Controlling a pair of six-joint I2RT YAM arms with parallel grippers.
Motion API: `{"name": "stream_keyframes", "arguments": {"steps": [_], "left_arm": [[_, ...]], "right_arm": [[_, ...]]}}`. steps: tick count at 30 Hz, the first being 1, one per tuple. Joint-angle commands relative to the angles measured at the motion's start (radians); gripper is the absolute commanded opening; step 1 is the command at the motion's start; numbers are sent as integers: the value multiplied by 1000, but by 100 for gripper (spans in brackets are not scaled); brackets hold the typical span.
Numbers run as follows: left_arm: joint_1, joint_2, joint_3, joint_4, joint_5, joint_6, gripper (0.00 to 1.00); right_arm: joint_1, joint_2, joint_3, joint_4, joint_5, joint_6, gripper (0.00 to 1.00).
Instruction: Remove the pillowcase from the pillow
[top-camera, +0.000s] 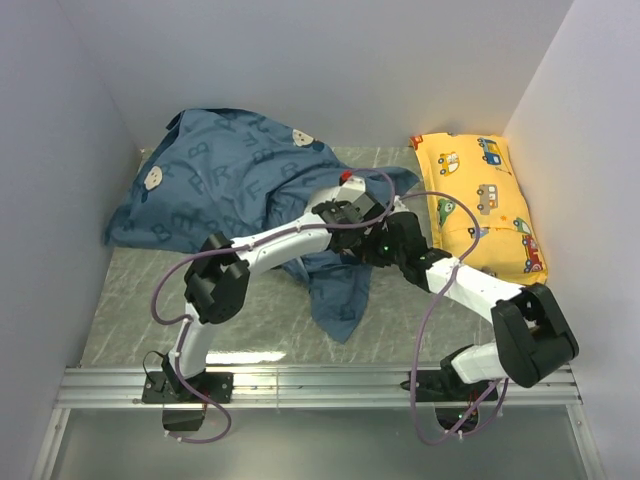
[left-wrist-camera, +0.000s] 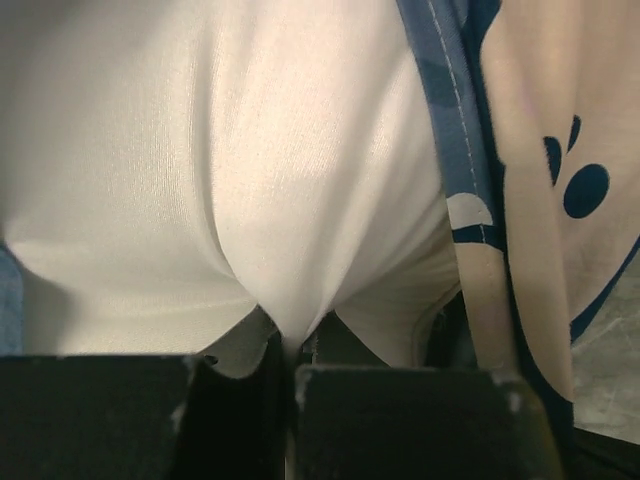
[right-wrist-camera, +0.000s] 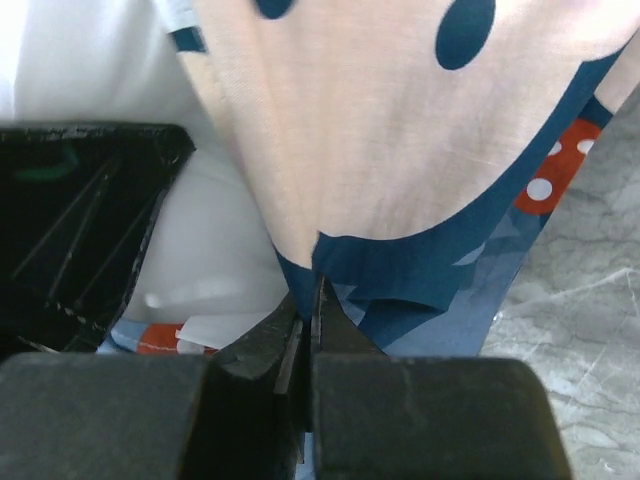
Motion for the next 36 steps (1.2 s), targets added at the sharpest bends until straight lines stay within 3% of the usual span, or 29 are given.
{"name": "stream_keyframes", "arguments": {"steps": [1,4,7,11,16,23,31,36], "left_arm": [[49,-14,130,5,12,18,0],[108,-8,262,-38,68,50,0],[151,16,377,-79,114,77,0],[227,25,442,-101,205,73,0],[297,51,522,-130,277,82,0],[379,30,513,-99,389,57,0],[476,39,600,-142,506,62,0],[498,-4,550,-124,590,65,0]], "right_arm": [[25,-37,-18,-29,-5,-31,0],[54,-67,-33,-19,-8,-33,0],[128,-115,-35,-25,47,-45,7],[206,-113,-10,-61,131,-51,0],[251,-203,-91,-7,144,-24,0],[329,-273,-128,-61,246,-48,0],[361,-274,-248,11,306,10,0],[358,-192,-217,-10,360,49,0]]}}
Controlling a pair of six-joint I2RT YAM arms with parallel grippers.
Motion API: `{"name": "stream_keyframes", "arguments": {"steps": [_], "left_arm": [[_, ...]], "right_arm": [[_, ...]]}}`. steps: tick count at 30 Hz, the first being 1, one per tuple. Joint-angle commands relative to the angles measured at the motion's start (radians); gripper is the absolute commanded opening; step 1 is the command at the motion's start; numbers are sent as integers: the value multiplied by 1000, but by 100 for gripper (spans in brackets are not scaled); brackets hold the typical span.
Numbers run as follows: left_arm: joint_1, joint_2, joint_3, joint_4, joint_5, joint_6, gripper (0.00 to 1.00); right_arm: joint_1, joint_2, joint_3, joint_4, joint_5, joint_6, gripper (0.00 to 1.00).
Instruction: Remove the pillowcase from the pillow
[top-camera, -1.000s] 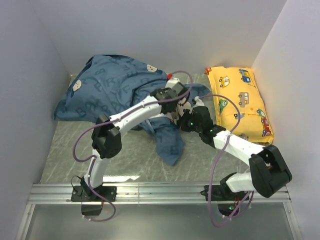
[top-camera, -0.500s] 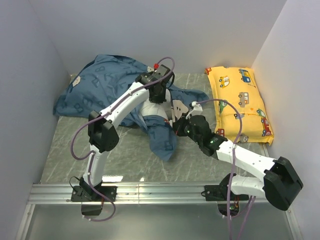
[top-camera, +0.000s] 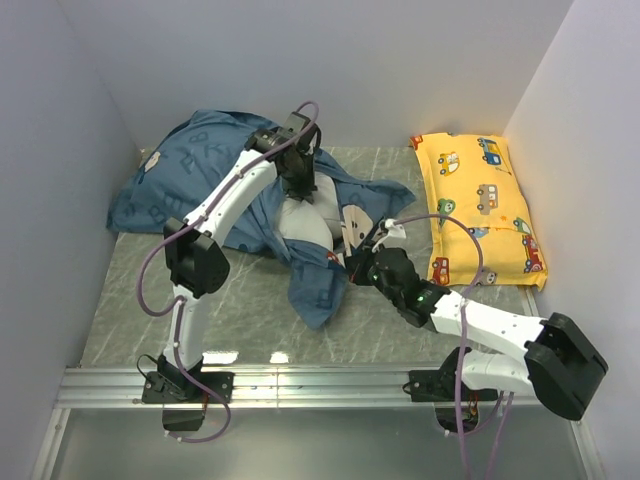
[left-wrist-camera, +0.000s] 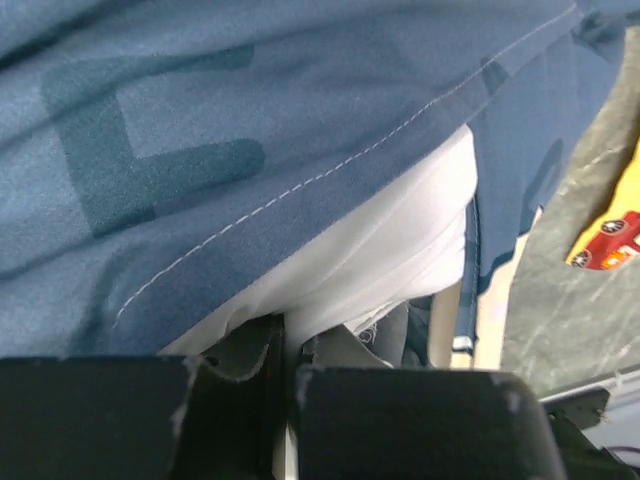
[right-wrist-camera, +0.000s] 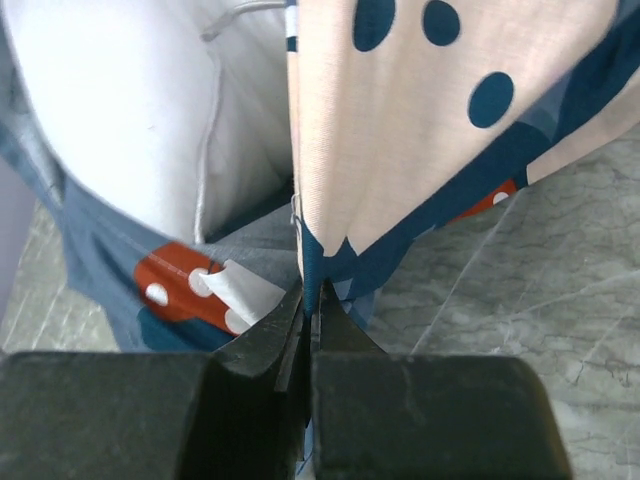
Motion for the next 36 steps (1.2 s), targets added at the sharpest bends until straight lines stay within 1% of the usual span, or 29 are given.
{"name": "stream_keyframes", "arguments": {"steps": [1,2,3,6,8,13,15,17,19,20,21,22,23,24,25,26,27,28,29,30,31,32,33,36], "left_arm": [[110,-72,54,324,-103,4,0],[132,-71,63,315,-82,-2,0],[149,-57,101,297,-27,-8,0],[195,-42,146,274,20,-21,0],[208,-46,125,287,50,-22,0],[228,-77,14,338,67,-28,0],[240,-68,22,344,87,-33,0],[239,-60,43,334,110,-38,0],[222,-91,1,350,126,-36,0],[200,-114,-35,384,121,-35,0],[188,-176,-134,410,124,-33,0],[174,-216,-192,434,124,-35,0],[147,-250,-251,456,124,-35,0],[133,-322,-356,482,115,-33,0],[119,-360,-415,502,110,-41,0],[87,-403,-479,530,107,-42,0],[71,-483,-601,554,98,-45,0],[59,-518,-657,585,92,-48,0],[36,-554,-709,599,81,-56,0],[27,-618,-810,623,75,-62,0],[21,-644,-854,651,73,-73,0],[4,-664,-888,659,69,-76,0],[-4,-701,-946,669,60,-81,0],[-28,-744,-1016,695,38,-90,0]], "right_arm": [[41,74,-13,-186,-18,19,0],[45,91,-8,-177,-26,19,0],[52,108,-13,-156,-18,20,0],[85,129,-25,-148,31,40,0],[85,140,-40,-119,25,52,0],[91,143,-73,-71,37,57,0],[107,116,-105,-42,51,56,0],[107,112,-111,-51,60,71,0],[107,137,-85,-81,72,74,0],[105,149,-68,-95,83,74,0],[104,175,-27,-111,94,74,0],[95,189,-5,-131,98,76,1],[88,203,14,-132,92,71,6],[79,232,56,-135,88,66,9],[67,247,77,-135,80,63,14],[40,261,99,-137,53,59,17],[26,290,140,-137,37,53,20],[16,301,162,-143,28,48,25],[10,309,183,-152,29,36,36],[10,318,223,-166,32,27,42],[9,316,242,-192,40,11,51],[10,313,255,-206,46,4,56],[7,298,281,-220,54,-4,60],[9,232,317,-273,51,-39,70]]}}
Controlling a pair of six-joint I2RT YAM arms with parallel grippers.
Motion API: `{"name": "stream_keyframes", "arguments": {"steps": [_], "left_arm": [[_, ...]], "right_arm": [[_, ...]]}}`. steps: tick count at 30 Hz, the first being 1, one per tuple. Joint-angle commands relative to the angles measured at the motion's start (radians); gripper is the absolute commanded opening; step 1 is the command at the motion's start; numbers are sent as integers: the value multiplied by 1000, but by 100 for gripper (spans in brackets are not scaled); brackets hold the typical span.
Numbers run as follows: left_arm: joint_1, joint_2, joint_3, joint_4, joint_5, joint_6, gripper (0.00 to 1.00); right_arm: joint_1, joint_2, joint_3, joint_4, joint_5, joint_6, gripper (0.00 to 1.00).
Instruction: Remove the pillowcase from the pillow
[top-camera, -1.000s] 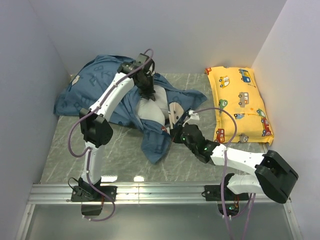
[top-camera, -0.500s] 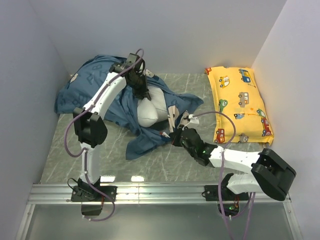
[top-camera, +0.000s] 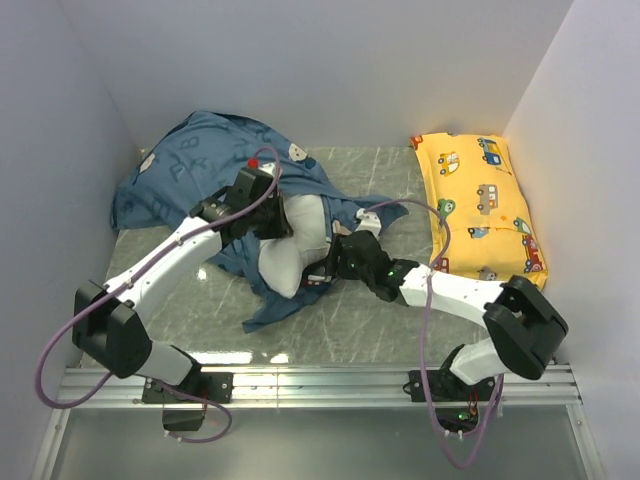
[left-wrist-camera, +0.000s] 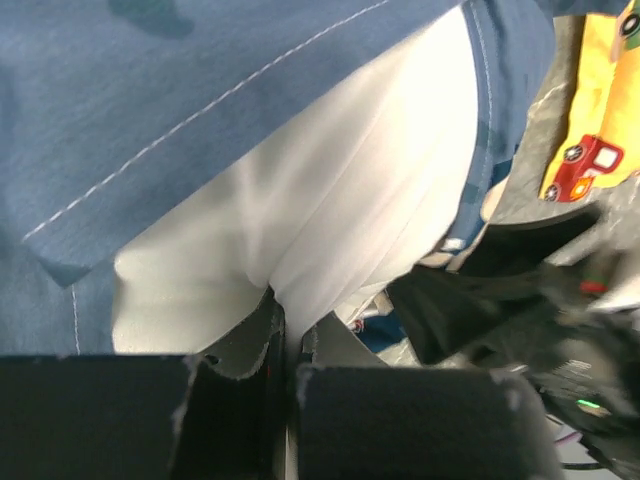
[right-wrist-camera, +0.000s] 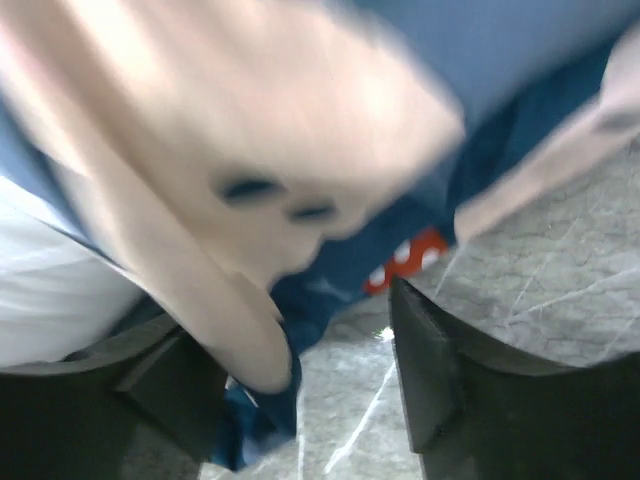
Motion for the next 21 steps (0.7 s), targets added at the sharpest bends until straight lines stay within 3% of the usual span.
{"name": "stream_keyframes", "arguments": {"steps": [1,5,10,12,16,21], "left_arm": [[-30,-66,-59,170,-31,-47,0],[-56,-94,-83,201,-36,-57,0],[-96,-115,-54,164,-59,-54,0],[-100,-158,-63,144,-59,-54,0],[-100,-262,-91,77,-129,-48,0],[-99,-449,-128,-2,-212,-48,0]], "right_arm": [[-3,-99,70,-83,-2,-67,72],[0,-154,112,-122,-13,-88,80],[-20,-19,264,-228,61,-119,79],[-55,45,307,-249,49,-120,69],[-182,23,264,-229,32,-107,23],[-348,-18,258,-252,37,-126,15]]}}
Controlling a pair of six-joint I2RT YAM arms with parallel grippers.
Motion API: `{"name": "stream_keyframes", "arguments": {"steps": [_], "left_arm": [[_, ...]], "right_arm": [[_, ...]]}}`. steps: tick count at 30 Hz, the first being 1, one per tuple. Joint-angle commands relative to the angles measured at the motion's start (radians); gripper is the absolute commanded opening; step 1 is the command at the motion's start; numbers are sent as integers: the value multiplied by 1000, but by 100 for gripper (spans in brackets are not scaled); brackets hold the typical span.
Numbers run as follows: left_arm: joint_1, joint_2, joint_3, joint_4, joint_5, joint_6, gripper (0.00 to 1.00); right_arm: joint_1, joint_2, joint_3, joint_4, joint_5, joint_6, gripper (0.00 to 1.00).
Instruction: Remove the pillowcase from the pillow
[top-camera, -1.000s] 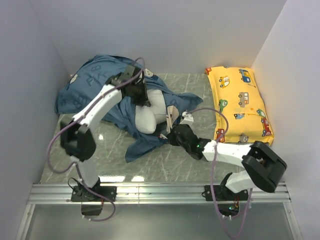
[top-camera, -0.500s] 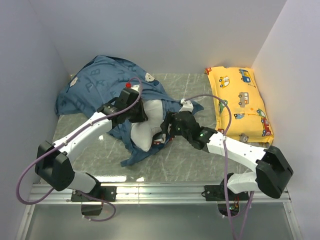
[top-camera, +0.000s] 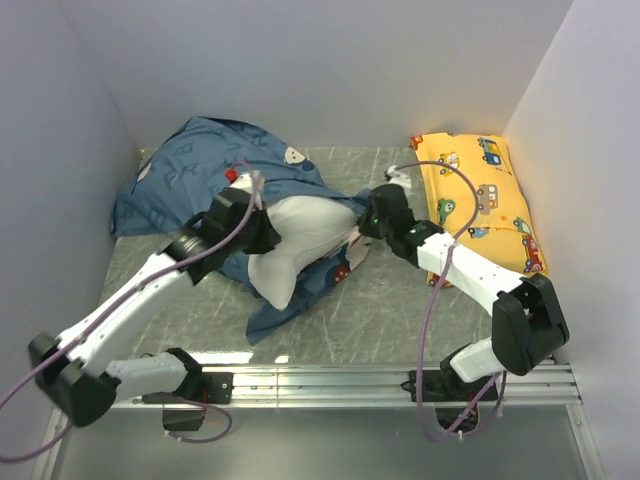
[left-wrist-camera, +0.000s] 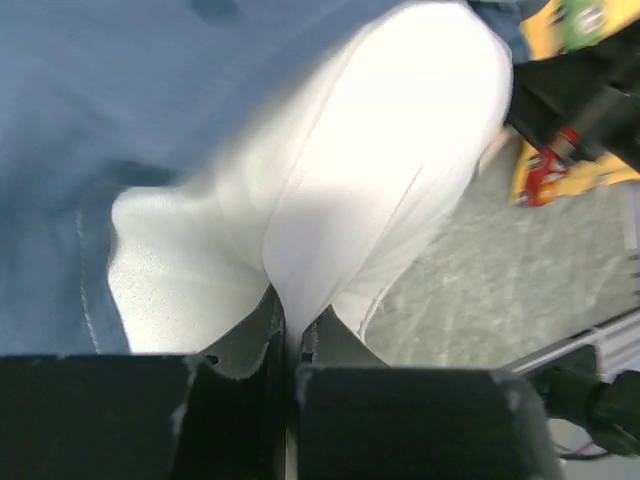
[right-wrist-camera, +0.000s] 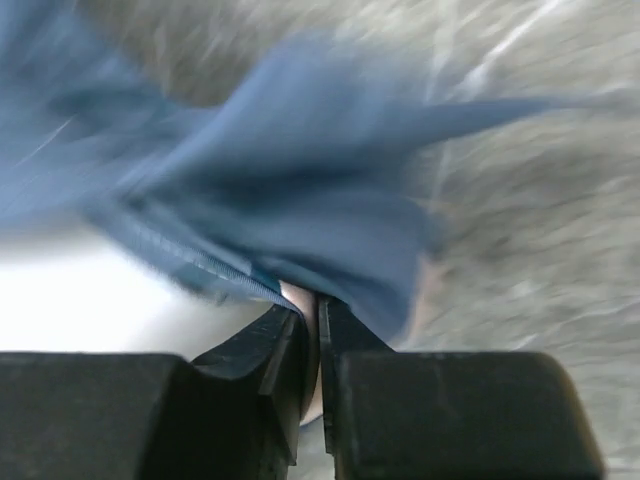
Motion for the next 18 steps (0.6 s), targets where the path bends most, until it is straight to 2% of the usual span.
{"name": "stream_keyframes", "arguments": {"steps": [1,5,9,12,14,15,18], "left_arm": [[-7,-198,16,-17,-67,-36,0],[-7,-357,20,-34,-98,-32,0],[-7,-390,74,-62,-112,-30,0],[-6,-370,65,44,-69,-73,0],[-6,-338,48,125,-34,-102,0],[-7,-324,45,206,-20,-126,0],[-6,-263,45,299,-82,-171,0]], "right_arm": [[-118,-22,1,-40,65,-32,14],[-215,40,25,-14,-50,-18,13],[-274,109,53,60,-202,-8,12],[-247,161,74,132,-363,6,12],[-180,203,116,131,-392,-2,12],[-157,214,128,127,-403,-11,15],[-98,223,121,155,-460,-2,23]]}}
